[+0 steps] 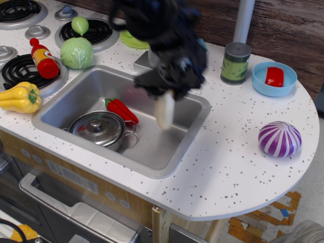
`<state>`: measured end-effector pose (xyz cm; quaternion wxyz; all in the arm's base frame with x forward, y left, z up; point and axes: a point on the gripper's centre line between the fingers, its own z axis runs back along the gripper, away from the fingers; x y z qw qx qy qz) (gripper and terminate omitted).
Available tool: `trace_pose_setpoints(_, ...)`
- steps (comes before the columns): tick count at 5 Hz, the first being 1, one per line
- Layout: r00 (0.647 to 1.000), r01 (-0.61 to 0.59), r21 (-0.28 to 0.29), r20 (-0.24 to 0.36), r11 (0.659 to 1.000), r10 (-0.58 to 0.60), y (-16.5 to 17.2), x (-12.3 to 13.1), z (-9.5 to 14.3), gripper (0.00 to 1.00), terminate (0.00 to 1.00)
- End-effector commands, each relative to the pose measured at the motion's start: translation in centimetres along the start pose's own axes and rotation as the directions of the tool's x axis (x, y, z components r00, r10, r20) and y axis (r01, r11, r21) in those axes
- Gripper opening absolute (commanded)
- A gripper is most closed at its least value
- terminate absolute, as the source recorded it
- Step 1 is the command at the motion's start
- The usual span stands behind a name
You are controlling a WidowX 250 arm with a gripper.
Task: Put detergent in sink
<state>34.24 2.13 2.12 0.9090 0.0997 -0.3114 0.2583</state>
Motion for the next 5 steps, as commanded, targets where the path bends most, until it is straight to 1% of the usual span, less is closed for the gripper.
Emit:
trace_pose_setpoints(1,0.994,0.018,-0.012,0.112,1.000,-0.016,-0.57,-2.06,-1.05,1.00,0.00)
trace_pose_setpoints(4,0.994,0.018,-0.012,0.112,1.000,-0.016,-0.57,-2.06,-1.05,1.00,0.00)
trace_pose_setpoints(5,0.994,0.018,-0.012,0.112,1.000,-0.016,-0.57,-2.06,-1.05,1.00,1.00)
